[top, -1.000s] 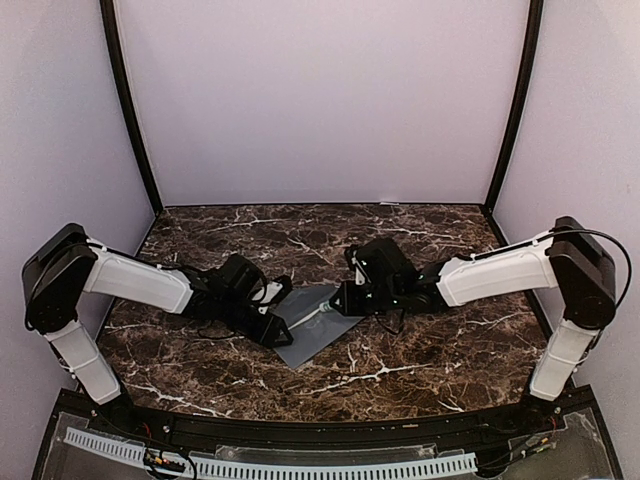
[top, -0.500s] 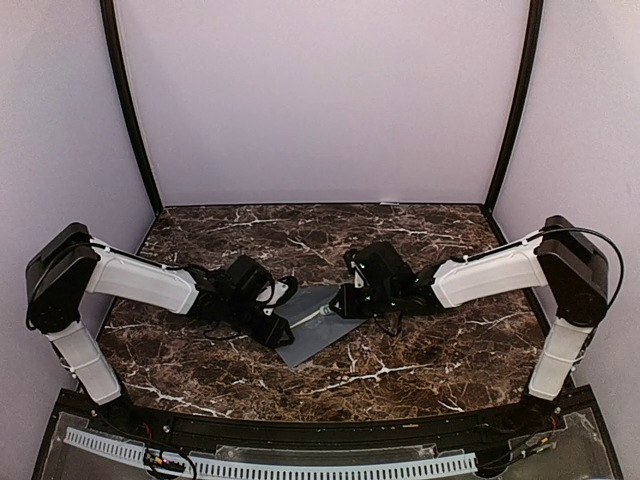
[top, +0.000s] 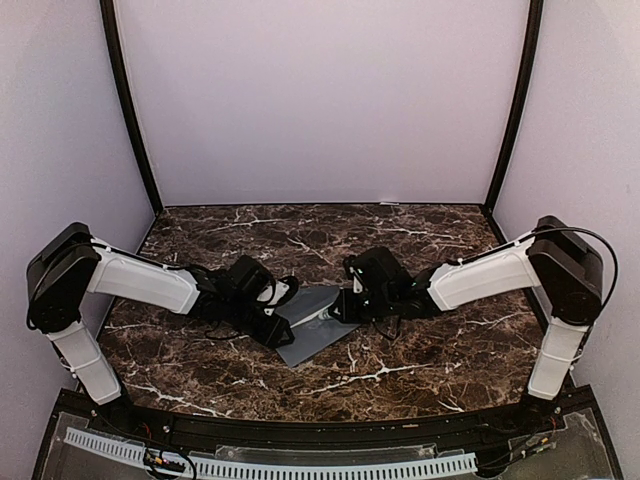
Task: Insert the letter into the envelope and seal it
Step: Paint the envelope at the center of the board.
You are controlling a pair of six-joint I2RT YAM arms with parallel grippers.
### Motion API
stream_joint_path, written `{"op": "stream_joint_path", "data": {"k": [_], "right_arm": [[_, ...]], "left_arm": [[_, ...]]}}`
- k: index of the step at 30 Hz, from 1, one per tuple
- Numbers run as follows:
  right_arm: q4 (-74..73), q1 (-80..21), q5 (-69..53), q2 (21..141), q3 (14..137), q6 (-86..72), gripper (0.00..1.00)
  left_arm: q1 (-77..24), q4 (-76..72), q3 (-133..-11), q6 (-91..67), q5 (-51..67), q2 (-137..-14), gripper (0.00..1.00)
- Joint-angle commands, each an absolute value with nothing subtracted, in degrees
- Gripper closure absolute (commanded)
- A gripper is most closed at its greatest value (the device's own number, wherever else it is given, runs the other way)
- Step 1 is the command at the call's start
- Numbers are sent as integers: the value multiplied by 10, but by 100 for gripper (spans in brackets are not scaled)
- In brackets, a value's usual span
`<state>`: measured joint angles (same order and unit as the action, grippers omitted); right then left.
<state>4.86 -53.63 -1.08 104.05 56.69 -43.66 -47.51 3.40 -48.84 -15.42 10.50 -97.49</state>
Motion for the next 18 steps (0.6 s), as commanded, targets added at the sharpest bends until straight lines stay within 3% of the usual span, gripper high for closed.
{"op": "stream_joint_path", "data": {"k": [1,18], "right_arm": [[57,-551,-32,1050,558,-450,100],[62,-580,-52,1076,586,-458,100]], "left_arm": [[-478,62,-491,-151,107,-992,57],[-478,64,-493,-151,109,-994,57]]}}
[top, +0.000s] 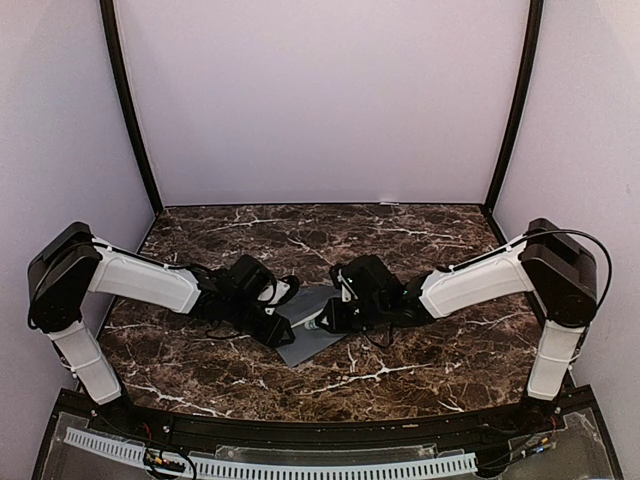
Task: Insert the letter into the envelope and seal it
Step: Paint the envelope at the center of the board.
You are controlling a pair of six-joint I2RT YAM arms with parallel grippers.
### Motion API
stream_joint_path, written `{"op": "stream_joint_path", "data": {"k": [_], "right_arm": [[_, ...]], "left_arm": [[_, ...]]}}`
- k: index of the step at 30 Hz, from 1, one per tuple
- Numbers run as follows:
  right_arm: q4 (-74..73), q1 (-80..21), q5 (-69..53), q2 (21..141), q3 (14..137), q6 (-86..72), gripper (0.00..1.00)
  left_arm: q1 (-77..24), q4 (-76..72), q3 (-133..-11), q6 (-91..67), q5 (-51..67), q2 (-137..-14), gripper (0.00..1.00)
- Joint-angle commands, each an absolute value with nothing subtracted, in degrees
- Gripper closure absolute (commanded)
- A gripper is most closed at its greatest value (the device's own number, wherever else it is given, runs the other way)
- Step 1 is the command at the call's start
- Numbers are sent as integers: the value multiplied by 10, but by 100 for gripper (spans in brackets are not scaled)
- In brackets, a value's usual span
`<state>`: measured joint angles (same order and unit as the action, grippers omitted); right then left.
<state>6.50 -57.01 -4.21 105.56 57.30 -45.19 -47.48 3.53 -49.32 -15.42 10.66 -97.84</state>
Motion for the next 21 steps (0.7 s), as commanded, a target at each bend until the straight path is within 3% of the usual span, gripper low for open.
{"op": "stream_joint_path", "data": {"k": [1,21], "right_arm": [[61,-580,-51,1077,588,-459,100],[2,-553,58,1041,564,-484,100]], "left_arm": [[-478,64,-493,-151,108,-993,57],[-478,71,-493,-150,98,-998,57]]}}
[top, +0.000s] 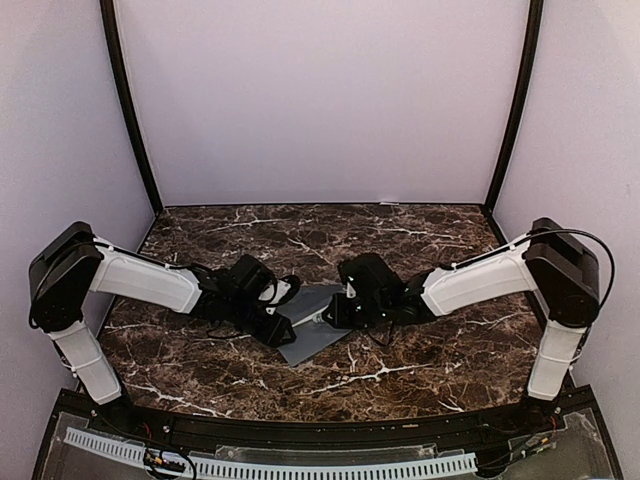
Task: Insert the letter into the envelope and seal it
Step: Paint the envelope at the center of the board.
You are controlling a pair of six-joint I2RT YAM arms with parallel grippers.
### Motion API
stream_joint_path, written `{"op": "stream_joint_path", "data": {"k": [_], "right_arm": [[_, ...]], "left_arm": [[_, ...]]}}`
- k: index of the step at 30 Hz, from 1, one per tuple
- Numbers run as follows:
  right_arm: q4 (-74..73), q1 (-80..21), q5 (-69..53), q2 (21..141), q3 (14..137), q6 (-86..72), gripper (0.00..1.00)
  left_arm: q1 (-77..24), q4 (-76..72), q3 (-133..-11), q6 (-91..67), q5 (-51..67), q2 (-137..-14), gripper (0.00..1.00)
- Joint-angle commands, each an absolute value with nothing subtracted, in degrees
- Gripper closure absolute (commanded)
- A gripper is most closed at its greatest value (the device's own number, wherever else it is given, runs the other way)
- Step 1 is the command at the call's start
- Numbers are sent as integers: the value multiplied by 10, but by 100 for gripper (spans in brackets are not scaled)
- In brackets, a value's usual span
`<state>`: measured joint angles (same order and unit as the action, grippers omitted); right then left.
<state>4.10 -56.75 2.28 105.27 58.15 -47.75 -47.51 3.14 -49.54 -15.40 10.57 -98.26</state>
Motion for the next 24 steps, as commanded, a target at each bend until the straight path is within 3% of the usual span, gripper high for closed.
{"op": "stream_joint_path", "data": {"k": [1,24], "right_arm": [[2,-550,59,1039,562,-484,100],[-3,-586,-24,1071,592,-456,100]], "left_arm": [[-477,71,-493,-150,97,-998,57],[-478,71,-496,-149,101,-1001,58]]}}
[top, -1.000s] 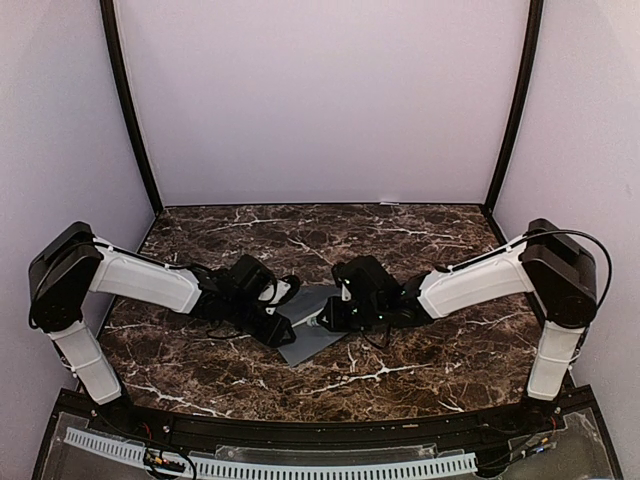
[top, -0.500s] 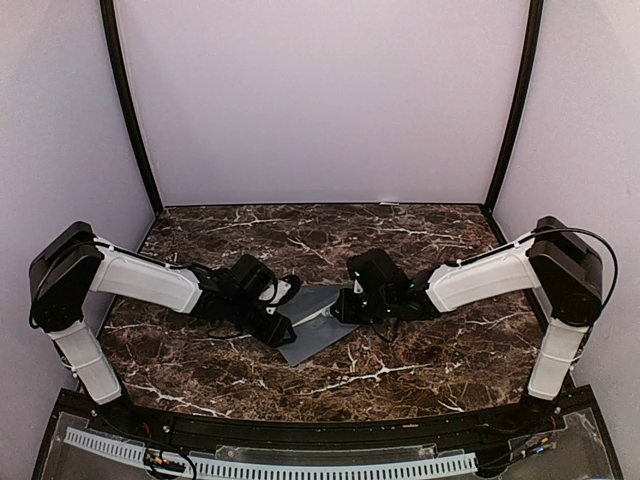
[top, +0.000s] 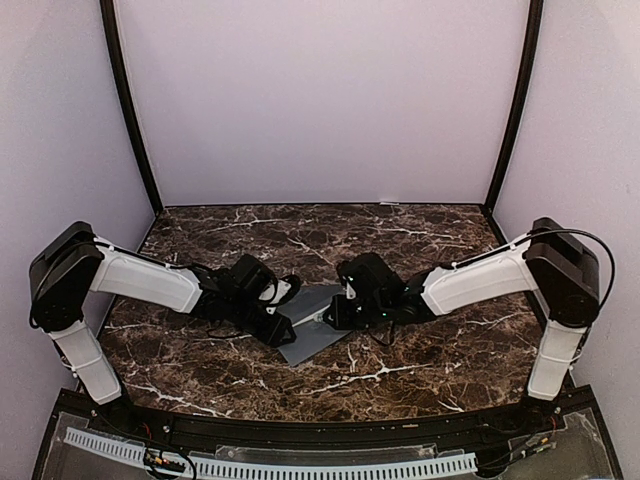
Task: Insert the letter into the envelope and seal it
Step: Paint the envelope at the center of the board.
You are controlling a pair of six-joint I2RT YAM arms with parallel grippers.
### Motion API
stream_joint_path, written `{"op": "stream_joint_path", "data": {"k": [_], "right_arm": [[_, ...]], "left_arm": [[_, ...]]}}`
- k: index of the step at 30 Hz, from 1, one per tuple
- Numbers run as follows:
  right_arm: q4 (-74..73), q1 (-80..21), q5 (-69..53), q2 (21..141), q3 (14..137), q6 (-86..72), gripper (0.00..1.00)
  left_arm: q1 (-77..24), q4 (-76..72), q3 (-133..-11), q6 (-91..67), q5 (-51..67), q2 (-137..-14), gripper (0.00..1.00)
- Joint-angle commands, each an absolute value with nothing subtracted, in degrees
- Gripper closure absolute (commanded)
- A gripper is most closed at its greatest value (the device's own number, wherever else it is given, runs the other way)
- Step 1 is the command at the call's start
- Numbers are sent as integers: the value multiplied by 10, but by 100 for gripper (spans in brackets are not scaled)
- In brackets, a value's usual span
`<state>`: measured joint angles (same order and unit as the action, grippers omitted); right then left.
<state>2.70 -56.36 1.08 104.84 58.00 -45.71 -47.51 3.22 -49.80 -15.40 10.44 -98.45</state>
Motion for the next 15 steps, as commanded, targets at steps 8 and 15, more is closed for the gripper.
{"op": "stream_joint_path", "data": {"k": [8,15], "right_arm": [[-3,-606,-37,1081,605,-470,100],[-56,-600,33,1071,624,-468,100]], "left_arm": [[-478,72,-497,-149,102,-1001,58],[-478,74,-497,-149,101,-1001,58]]}}
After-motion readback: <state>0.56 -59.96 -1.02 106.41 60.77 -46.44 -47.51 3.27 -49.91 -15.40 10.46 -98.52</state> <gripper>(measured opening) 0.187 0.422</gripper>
